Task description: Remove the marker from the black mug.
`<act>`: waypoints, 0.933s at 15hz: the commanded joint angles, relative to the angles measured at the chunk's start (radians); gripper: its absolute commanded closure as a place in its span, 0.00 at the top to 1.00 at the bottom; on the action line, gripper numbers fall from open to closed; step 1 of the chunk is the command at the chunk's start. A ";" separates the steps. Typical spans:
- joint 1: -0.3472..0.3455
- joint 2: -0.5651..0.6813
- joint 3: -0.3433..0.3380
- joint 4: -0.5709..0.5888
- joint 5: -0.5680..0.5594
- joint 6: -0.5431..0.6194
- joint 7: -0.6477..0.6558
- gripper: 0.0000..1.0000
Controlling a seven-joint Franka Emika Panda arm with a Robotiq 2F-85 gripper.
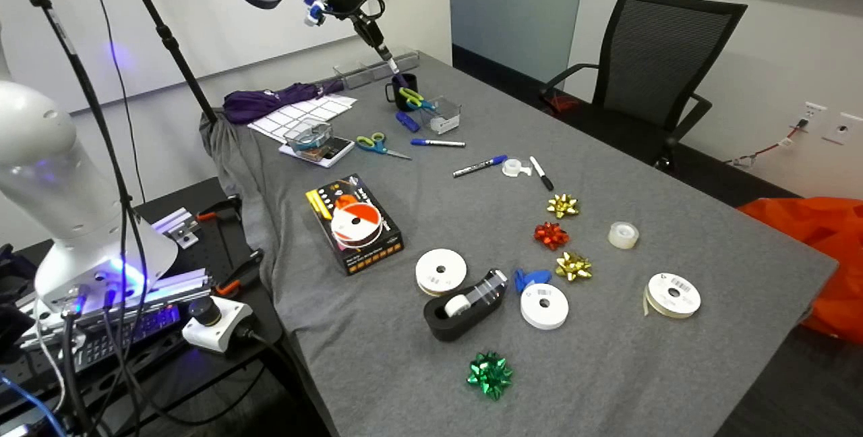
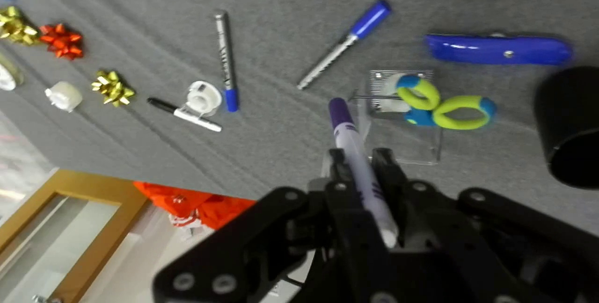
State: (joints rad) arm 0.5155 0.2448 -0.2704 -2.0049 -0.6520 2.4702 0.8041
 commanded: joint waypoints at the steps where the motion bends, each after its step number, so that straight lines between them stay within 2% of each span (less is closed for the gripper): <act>1: -0.114 -0.029 0.082 -0.043 -0.232 -0.054 0.016 0.05; 4: -0.184 -0.018 0.125 -0.060 -0.420 -0.077 0.057 0.05; 8: -0.265 -0.004 0.174 -0.094 -0.619 -0.050 0.137 0.05; 14: -0.336 0.093 0.232 -0.091 -0.957 -0.041 0.413 0.05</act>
State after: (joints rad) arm 0.2326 0.2921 -0.0810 -2.1016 -1.4777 2.4214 1.1222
